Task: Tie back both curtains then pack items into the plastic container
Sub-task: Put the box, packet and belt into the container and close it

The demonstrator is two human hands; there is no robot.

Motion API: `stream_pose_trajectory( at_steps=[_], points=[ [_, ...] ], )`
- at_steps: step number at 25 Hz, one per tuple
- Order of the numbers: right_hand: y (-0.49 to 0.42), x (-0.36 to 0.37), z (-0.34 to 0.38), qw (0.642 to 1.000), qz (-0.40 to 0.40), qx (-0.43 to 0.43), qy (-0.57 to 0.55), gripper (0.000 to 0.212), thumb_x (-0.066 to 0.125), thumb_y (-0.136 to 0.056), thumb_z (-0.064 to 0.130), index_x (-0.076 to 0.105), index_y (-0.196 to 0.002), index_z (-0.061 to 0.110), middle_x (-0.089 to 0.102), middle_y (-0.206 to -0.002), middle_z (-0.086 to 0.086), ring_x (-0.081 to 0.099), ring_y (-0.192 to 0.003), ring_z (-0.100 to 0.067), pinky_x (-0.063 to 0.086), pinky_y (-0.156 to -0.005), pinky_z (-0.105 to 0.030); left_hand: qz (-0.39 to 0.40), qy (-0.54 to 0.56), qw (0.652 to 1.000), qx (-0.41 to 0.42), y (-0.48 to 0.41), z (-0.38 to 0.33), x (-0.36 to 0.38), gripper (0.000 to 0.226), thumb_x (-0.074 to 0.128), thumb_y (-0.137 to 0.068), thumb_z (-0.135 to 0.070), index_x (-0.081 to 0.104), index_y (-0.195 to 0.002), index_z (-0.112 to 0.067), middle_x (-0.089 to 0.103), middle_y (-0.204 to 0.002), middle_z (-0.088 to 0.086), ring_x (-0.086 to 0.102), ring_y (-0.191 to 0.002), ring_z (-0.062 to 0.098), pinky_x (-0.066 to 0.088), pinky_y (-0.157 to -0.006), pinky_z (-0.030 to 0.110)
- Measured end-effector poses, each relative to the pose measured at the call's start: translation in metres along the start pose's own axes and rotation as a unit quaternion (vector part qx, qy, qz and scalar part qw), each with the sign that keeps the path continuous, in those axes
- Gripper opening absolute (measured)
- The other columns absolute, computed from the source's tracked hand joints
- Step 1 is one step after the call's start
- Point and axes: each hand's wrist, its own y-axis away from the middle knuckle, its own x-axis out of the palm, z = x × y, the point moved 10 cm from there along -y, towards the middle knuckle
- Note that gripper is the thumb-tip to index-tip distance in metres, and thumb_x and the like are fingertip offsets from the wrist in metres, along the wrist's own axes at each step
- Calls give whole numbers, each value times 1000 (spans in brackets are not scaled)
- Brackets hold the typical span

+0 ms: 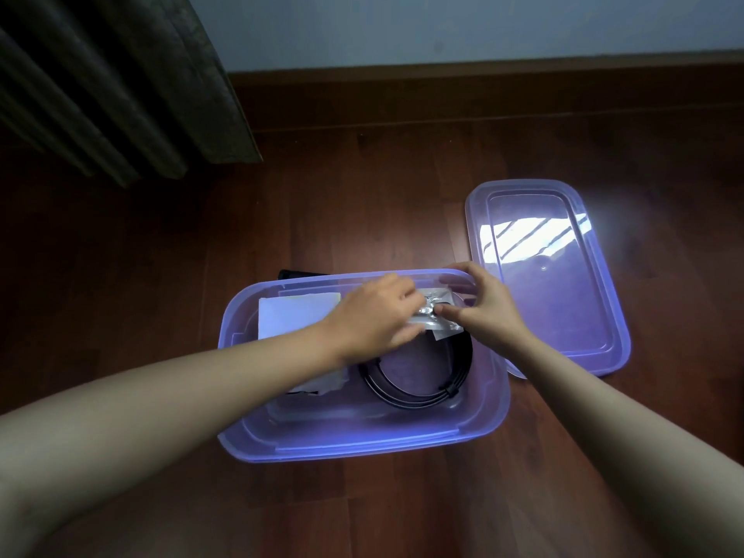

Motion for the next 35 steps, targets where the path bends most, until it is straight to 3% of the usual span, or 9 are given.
stream_pose_trajectory(
  at_steps=[3,8,11,17,23,26,29,32,35],
  points=[
    [-1,-1,-2,1000,-2,6,-3,45,78,-72,9,56,-111,17,66,-103,10,61,-99,-5,42,-75,-8,-55,87,990,-98,-18,61,-40,22,53,-86,-20,68,-83,-5,65,-79,12,60,-73,27,47,-69,34],
    [-1,0,-2,1000,-3,6,-3,41,78,-72,8,56,-106,17,66,-102,11,61,-98,-6,42,-72,-6,292,128,915,-247,18,164,9,26,70,-84,-21,70,-109,-16,68,-110,3,56,-94,10,38,-85,19],
    [-2,1,-3,1000,-1,9,-7,40,78,-72,7,57,-105,13,66,-101,12,62,-98,-6,43,-74,-7,366,128,887,-252,44,176,27,27,72,-81,-25,70,-108,-18,67,-110,0,59,-97,13,48,-90,30],
    [-2,2,-3,1000,-1,6,-7,39,78,-71,7,58,-104,11,66,-100,15,63,-99,-7,45,-81,-19,283,110,915,-265,42,192,20,27,59,-92,-22,67,-114,-11,67,-112,7,59,-101,20,45,-85,29],
    [-2,2,-4,1000,3,9,-6,38,77,-71,7,57,-104,7,64,-97,21,62,-96,0,44,-78,-16,308,74,913,-257,49,193,36,41,68,-85,-21,60,-123,-12,63,-117,9,58,-105,24,46,-84,29],
    [-2,1,-1,1000,-1,8,-4,38,77,-71,7,57,-103,12,66,-99,17,62,-97,-4,44,-76,-12,176,48,949,-256,27,193,3,41,68,-85,-21,60,-124,-12,64,-117,12,58,-108,27,44,-88,33],
    [-1,-1,-1,1000,-3,14,-4,41,77,-71,7,57,-106,15,66,-101,11,61,-96,-4,43,-70,-3,0,167,952,-255,0,159,-51,44,75,-78,-29,66,-116,-10,69,-109,8,63,-101,19,41,-83,21],
    [-1,-1,-3,1000,-8,17,-10,42,77,-71,6,57,-108,11,67,-103,8,62,-98,-5,46,-76,-8,121,280,944,-122,-11,66,-43,45,70,-70,-44,71,-106,-16,67,-88,-3,60,-81,5,43,-72,14],
    [-2,-1,-3,1000,-7,22,-20,44,79,-70,5,56,-107,12,66,-104,6,61,-94,-5,45,-75,-6,286,147,947,7,8,-11,10,32,61,-78,-36,67,-101,-14,63,-93,4,56,-89,19,42,-76,30]
  ],
)
